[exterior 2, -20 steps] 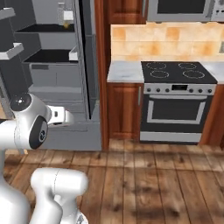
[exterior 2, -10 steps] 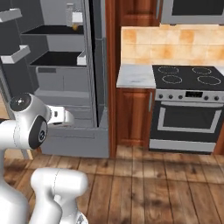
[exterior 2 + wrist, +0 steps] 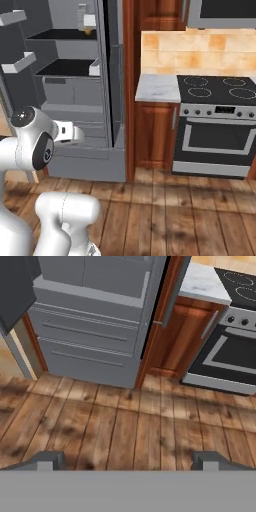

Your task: Pick the apple and kiwi from the fridge and place them on the plate next to the blender to make a fruit smoothie.

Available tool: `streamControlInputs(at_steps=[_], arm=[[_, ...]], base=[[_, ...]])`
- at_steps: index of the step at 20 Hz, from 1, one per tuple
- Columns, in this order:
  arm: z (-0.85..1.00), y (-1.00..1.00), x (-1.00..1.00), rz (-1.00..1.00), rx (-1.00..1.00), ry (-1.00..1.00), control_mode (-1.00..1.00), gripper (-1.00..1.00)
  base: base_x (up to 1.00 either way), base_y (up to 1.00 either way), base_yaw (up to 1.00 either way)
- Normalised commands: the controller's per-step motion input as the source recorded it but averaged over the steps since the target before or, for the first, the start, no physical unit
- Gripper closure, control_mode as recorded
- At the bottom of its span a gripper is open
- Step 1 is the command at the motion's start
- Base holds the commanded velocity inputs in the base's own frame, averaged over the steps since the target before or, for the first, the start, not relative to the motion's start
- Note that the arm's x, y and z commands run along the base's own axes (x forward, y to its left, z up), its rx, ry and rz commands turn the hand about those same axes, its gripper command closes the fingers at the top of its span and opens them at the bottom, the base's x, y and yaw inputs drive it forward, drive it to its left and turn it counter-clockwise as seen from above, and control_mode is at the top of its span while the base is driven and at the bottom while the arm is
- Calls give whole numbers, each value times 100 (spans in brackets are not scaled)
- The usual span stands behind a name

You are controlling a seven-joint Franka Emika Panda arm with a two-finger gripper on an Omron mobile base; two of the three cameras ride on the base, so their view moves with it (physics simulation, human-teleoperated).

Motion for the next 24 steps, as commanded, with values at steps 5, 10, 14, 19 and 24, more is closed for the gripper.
streamControlInputs(at_steps=[5, 10, 14, 19, 24], arm=[[0, 0, 0, 0, 0, 0, 100, -100], [0, 0, 0, 0, 0, 0, 100, -100], [0, 0, 0, 0, 0, 0, 100, -100], [0, 0, 0, 0, 0, 0, 100, -100], [0, 0, 0, 0, 0, 0, 100, -100]], base=[[81, -30, 0], [19, 49, 4], [65, 100, -2], [85, 97, -14], [90, 66, -10]])
